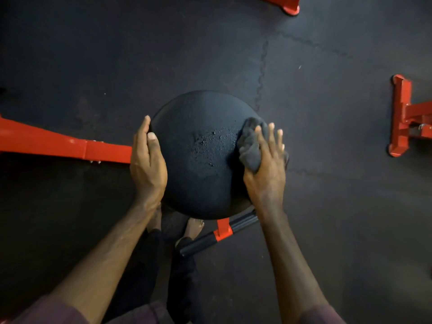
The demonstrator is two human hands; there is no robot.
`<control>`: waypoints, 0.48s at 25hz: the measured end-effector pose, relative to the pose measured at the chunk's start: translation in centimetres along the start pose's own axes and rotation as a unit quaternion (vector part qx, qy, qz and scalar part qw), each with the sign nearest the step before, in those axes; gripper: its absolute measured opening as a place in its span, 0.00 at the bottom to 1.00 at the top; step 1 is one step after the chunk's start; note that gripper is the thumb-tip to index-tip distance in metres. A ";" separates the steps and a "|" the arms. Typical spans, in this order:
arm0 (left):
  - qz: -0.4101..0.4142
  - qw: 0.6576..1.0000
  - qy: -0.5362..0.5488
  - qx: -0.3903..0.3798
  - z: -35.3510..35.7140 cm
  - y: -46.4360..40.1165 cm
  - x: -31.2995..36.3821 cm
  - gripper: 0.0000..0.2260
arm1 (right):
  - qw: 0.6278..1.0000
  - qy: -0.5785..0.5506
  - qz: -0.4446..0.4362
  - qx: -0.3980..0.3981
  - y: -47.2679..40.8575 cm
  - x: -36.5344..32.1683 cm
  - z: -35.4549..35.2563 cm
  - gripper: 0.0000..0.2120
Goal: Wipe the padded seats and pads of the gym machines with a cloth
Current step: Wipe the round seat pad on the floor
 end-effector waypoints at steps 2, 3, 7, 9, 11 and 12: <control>0.008 0.999 0.031 0.015 0.1 -0.4 -0.2 0.20 | 0.999 -0.007 -0.042 -0.010 5.1 0.2 1.0 0.36; 0.010 0.999 0.042 0.012 -0.1 -0.5 -0.2 0.20 | 0.999 -0.009 -0.052 -0.014 8.3 -0.2 1.4 0.34; 0.029 0.999 0.039 -0.008 -0.2 -1.3 -0.1 0.20 | 0.985 0.058 -0.163 -0.022 7.1 -1.6 2.3 0.33; 0.029 0.999 0.038 -0.002 -0.2 -1.5 -0.4 0.19 | 0.981 0.083 -0.176 -0.012 2.3 -1.2 1.4 0.39; 0.027 0.998 0.057 0.000 -0.2 -1.4 -0.8 0.19 | 0.994 0.059 -0.093 0.006 1.2 -1.2 0.9 0.41; 0.025 0.997 0.067 -0.001 -0.2 -1.2 -0.8 0.19 | 0.997 0.044 -0.067 0.010 2.3 -1.7 1.4 0.40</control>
Point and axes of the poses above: each hand's wrist, its own y-axis away from the middle knuckle, its own z-axis out of the palm, x = y × z, the point moved 1 cm from there along -y, towards the middle knuckle, and after that the axes turned 8 degrees about -x, right-handed, at the moved point
